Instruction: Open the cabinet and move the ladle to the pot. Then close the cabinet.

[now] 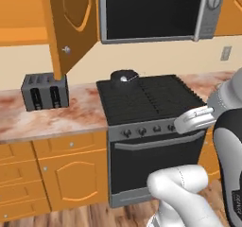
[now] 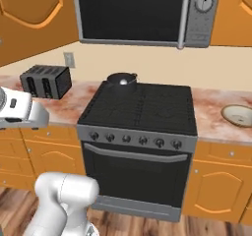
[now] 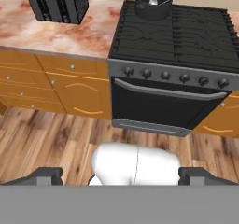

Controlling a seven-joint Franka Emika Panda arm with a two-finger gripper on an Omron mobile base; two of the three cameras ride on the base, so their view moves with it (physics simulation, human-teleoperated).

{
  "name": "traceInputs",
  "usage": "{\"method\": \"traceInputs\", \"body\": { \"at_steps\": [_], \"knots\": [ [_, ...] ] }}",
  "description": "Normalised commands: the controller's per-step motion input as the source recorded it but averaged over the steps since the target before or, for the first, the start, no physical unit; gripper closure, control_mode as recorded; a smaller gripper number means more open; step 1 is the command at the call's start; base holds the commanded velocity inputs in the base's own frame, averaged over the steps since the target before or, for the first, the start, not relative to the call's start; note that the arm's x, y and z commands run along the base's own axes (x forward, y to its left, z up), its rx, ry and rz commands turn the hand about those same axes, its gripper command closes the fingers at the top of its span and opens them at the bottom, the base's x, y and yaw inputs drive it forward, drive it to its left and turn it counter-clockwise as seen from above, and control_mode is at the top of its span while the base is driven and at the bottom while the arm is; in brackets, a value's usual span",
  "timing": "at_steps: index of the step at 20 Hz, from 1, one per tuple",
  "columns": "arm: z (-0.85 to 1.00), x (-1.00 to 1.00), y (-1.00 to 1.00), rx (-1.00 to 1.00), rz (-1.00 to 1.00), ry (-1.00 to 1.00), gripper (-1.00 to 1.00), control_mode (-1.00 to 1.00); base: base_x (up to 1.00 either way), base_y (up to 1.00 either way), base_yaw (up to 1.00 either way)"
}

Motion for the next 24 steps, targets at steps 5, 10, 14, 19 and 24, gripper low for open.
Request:
{"method": "traceInputs", "body": {
  "at_steps": [5,10,14,19,24],
  "knots": [
    [0.00,0.00,0.00,0.00,0.00,0.00,-1.00,1.00,-0.86,1.00,0.00],
    [0.00,0.00,0.00,0.00,0.00,0.00,-1.00,1.00,-0.13,1.00,-0.03],
    [0.00,0.00,0.00,0.00,0.00,0.00,-1.00,1.00,0.28,0.93,-0.07],
    [0.00,0.00,0.00,0.00,0.00,0.00,-1.00,1.00,0.62,0.55,-0.11],
    [0.00,0.00,0.00,0.00,0.00,0.00,-1.00,1.00,0.73,0.10,-0.12]
  ]
}}
